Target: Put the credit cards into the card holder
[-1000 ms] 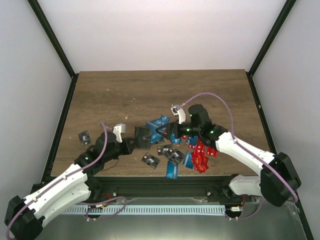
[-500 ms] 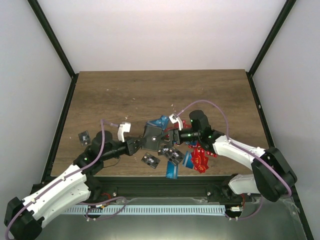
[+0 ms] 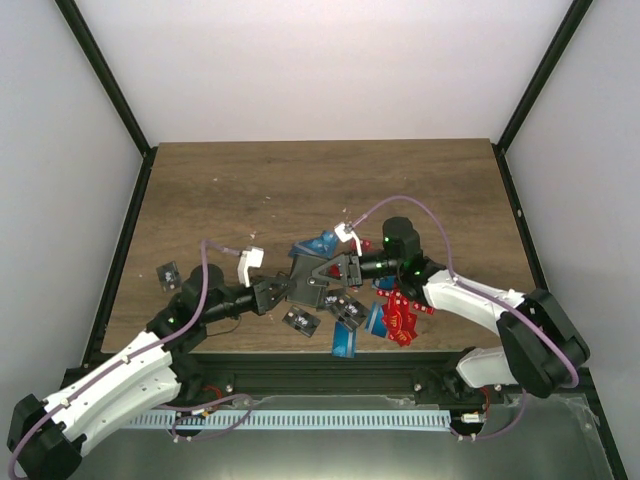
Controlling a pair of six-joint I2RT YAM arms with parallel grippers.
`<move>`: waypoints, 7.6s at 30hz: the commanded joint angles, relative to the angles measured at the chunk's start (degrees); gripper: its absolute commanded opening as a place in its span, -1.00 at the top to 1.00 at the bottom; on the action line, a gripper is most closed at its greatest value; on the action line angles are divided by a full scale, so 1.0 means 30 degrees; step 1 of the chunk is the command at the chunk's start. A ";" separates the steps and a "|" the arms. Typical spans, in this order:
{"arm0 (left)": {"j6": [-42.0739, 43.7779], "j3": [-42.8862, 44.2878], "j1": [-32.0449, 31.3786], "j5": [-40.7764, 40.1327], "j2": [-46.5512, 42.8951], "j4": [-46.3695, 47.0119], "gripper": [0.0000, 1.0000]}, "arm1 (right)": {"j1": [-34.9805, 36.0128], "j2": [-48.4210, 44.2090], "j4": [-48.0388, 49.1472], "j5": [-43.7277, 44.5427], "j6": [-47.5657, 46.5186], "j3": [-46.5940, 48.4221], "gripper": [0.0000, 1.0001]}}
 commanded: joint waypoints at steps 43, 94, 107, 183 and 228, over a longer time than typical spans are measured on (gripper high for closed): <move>0.1516 -0.0807 -0.0187 0.5824 -0.1117 0.5519 0.02 | 0.0395 -0.3291 -0.0358 -0.7499 -0.3433 0.1373 0.99; 0.2942 0.1594 -0.1159 -0.6006 0.4389 -0.0111 0.92 | 0.2824 -0.5107 -1.3549 1.4847 -0.4174 0.2784 -0.79; 0.2667 0.2315 -0.1292 -0.4267 0.6204 0.1072 0.92 | 0.4512 -0.1412 -1.2304 1.5355 -0.2775 0.3599 -0.74; 0.2380 0.1486 -0.1354 -0.7479 0.0536 -0.5147 0.92 | 0.4121 -0.0369 -0.7391 0.9520 -0.4006 0.1185 -0.54; -0.0632 0.0216 -0.1386 -0.7512 -0.1100 -0.7226 0.92 | 0.5097 0.5007 -0.4824 0.7612 -0.3577 0.2729 0.99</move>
